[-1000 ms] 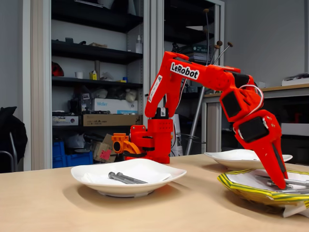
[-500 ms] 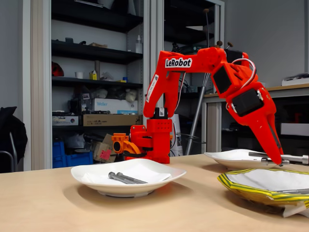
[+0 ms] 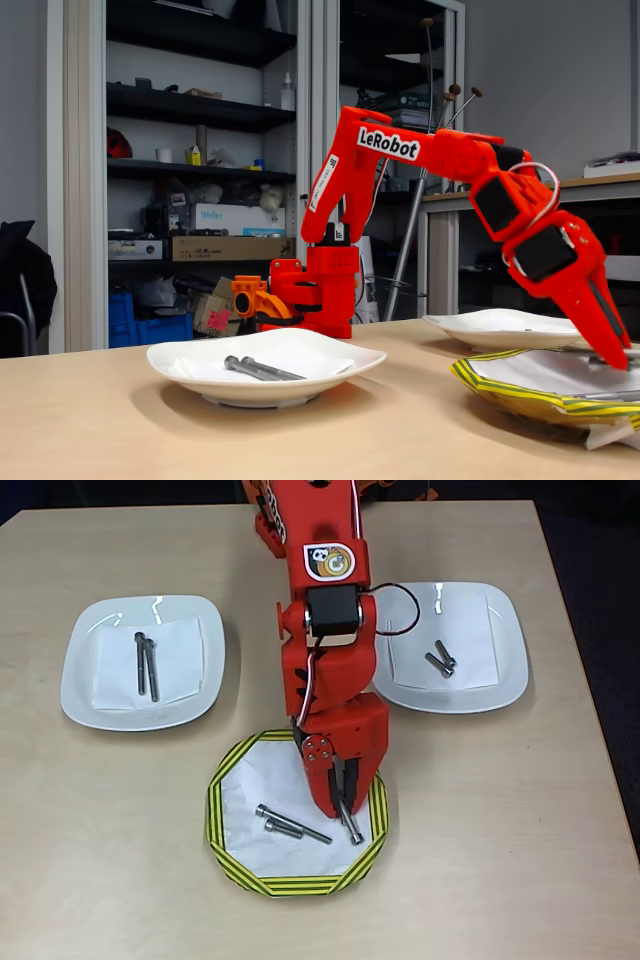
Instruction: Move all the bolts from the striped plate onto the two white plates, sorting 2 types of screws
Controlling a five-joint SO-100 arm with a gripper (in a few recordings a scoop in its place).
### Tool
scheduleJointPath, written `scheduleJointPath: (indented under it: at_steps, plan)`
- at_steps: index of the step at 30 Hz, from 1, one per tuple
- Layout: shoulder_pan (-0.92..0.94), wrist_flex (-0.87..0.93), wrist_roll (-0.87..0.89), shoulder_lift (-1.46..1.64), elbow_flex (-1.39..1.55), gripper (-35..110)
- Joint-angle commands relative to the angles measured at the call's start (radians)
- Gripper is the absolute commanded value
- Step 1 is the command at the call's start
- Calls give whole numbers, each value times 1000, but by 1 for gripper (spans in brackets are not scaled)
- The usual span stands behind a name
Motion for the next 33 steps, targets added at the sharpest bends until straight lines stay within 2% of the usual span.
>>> scheduleJointPath:
  at_steps: [1, 12, 20, 30, 33]
  plan:
    - [-17, -21, 32, 31, 23, 5]
    - [9, -20, -3, 46, 43, 0]
    - [21, -2, -23, 75, 44, 0]
    - [28, -21, -61, 71, 41, 8]
    - [25, -21, -51, 71, 41, 4]
